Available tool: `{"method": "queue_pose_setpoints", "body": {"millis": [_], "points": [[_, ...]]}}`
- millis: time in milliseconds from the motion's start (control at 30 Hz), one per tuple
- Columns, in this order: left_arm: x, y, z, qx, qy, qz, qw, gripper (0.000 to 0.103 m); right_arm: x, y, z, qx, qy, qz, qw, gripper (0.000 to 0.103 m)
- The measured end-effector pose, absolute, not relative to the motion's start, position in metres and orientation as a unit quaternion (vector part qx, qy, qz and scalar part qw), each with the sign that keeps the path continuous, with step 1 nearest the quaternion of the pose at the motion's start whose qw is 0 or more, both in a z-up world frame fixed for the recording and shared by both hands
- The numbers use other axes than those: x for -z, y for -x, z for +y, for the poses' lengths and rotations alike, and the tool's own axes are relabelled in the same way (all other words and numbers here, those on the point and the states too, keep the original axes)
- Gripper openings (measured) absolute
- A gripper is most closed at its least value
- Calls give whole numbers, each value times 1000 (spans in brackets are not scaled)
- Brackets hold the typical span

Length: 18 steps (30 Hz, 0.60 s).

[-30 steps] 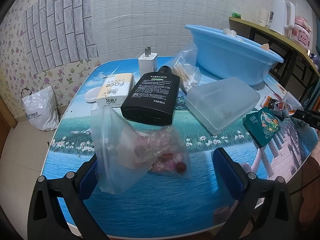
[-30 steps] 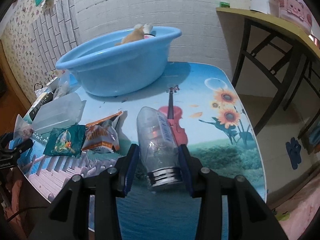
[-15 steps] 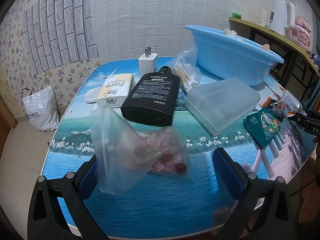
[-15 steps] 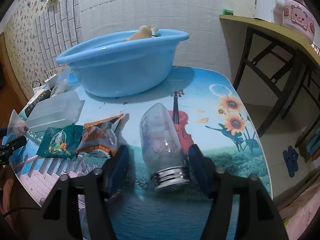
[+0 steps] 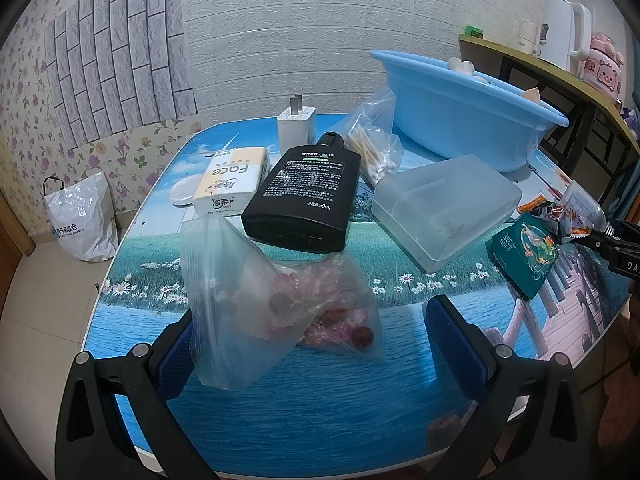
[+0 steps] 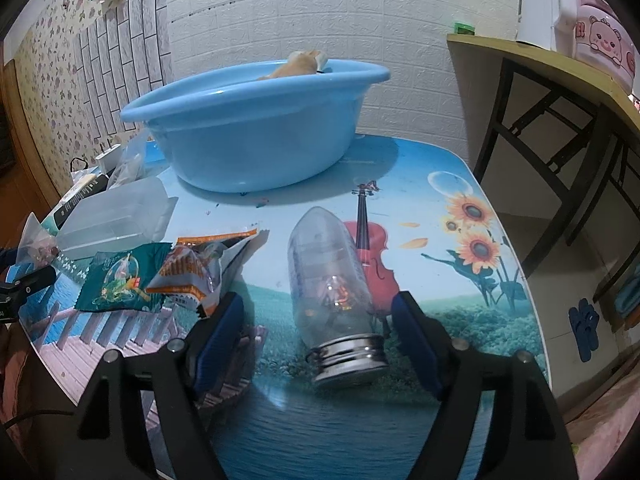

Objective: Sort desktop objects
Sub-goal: 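Lift the clear bag with the left gripper while the right lifts the glass jar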

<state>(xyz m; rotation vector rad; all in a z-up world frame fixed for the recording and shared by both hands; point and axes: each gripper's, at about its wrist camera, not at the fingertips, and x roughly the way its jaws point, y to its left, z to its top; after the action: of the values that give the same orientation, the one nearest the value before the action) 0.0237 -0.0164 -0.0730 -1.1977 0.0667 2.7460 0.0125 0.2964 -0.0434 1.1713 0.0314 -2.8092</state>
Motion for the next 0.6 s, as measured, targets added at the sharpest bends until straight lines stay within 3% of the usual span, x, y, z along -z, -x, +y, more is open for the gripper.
{"method": "queue_pose_setpoints", "body": {"millis": [600], "points": [[73, -24, -16, -915, 398, 22, 70, 103, 44, -13, 296, 923, -383, 11, 47, 77]]}}
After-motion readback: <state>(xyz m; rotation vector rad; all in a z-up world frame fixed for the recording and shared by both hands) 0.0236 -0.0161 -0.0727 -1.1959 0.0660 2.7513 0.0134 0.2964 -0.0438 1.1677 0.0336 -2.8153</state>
